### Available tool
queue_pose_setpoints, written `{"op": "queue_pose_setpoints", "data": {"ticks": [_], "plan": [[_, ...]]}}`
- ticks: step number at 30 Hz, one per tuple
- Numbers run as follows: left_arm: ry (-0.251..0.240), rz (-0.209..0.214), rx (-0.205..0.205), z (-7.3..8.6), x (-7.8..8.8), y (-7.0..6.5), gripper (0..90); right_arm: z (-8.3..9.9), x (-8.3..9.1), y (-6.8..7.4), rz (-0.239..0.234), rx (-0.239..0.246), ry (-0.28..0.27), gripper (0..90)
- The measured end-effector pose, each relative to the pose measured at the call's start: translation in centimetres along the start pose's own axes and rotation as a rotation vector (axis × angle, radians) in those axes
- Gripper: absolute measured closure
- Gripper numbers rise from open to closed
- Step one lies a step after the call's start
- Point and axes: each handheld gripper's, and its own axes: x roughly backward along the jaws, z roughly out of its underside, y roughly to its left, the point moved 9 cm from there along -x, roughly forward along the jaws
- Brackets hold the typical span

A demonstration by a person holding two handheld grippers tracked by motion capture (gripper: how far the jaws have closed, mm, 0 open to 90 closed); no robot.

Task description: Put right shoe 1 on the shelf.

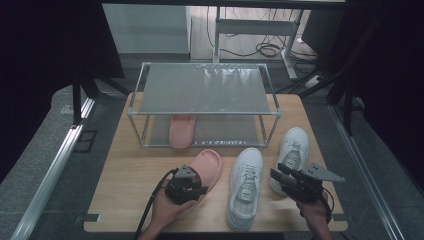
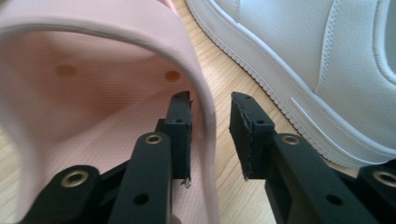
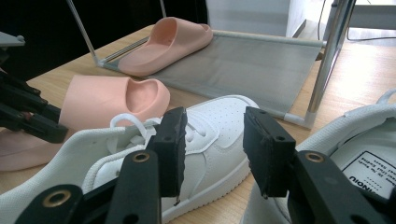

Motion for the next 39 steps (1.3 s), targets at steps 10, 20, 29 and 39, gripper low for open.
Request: {"op": "queue_pose_setpoints", "data": {"ticks": [10,20,29,39], "plan": [[-0.016,-0.104,-0.029,-0.5,-0.9,0.3,83.5,0.0,0.0,0.1,-0.003,0.000,0.002,58.6],[-0.060,-0.120,-0.010,-1.9,-0.7,0.3,84.8,-0.2,0.2,-0.1,-0.001,-0.002,-0.006,58.6],[-0.131,-0.148,0.015,-5.5,-0.7,1.1,83.6,-0.2,0.3,0.0,-0.001,-0.002,-0.009,58.6],[-0.138,-0.197,0.053,-10.0,-3.9,3.4,83.4,-0.1,0.2,-0.1,-0.003,-0.003,-0.006,58.6]]}}
